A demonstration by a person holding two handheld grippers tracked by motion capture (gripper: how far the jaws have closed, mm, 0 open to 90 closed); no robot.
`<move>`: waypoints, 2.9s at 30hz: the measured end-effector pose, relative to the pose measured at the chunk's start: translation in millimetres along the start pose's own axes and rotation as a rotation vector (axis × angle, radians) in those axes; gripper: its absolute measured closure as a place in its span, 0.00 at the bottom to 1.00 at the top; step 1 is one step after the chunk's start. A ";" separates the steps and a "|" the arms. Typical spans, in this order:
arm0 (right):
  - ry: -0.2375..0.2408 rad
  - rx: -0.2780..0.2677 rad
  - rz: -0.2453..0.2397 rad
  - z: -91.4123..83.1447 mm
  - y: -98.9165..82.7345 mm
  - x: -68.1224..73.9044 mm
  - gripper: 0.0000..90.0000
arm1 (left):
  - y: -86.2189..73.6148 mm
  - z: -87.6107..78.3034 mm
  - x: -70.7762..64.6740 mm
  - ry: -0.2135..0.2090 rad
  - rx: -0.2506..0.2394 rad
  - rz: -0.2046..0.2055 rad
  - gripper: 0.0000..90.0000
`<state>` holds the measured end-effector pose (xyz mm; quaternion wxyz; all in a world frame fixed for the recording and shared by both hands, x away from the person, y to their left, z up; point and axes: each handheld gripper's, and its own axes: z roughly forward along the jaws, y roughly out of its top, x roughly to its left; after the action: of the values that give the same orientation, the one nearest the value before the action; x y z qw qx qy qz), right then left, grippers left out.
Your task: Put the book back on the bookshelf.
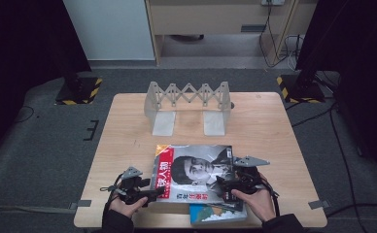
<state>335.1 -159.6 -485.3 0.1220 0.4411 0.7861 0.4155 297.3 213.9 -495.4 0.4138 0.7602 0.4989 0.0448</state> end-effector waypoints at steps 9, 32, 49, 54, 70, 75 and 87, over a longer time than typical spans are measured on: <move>-0.003 0.002 -0.008 0.7 -0.5 1.5 0.15 | -3.5 5.0 -1.2 -0.101 0.033 -0.041 0.25; 0.001 -0.004 -0.004 1.4 -1.5 1.8 0.13 | 12.9 -4.2 1.1 -0.193 -0.097 -0.104 0.46; 0.010 -0.010 0.008 1.6 -1.7 1.1 0.12 | 23.5 1.9 -5.4 -0.216 -0.077 -0.143 0.67; 0.021 -0.013 0.021 0.9 -1.3 -0.7 0.12 | 26.3 -2.3 -5.7 -0.217 -0.090 -0.155 0.76; 0.018 -0.018 0.045 -4.2 0.5 -11.3 0.14 | 40.7 -12.3 -6.8 -0.250 -0.105 -0.212 0.90; -0.019 -0.046 0.059 -12.6 2.1 -23.6 0.14 | 50.3 -18.5 -9.5 -0.269 -0.142 -0.227 0.94; -0.127 -0.056 0.075 -26.0 -1.1 -53.5 0.13 | 68.8 -25.0 -17.4 -0.276 -0.196 -0.214 0.95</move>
<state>351.1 -216.6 -479.3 0.1682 0.4920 0.7479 0.4126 326.3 203.7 -426.7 0.5527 0.6578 0.5087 -0.0557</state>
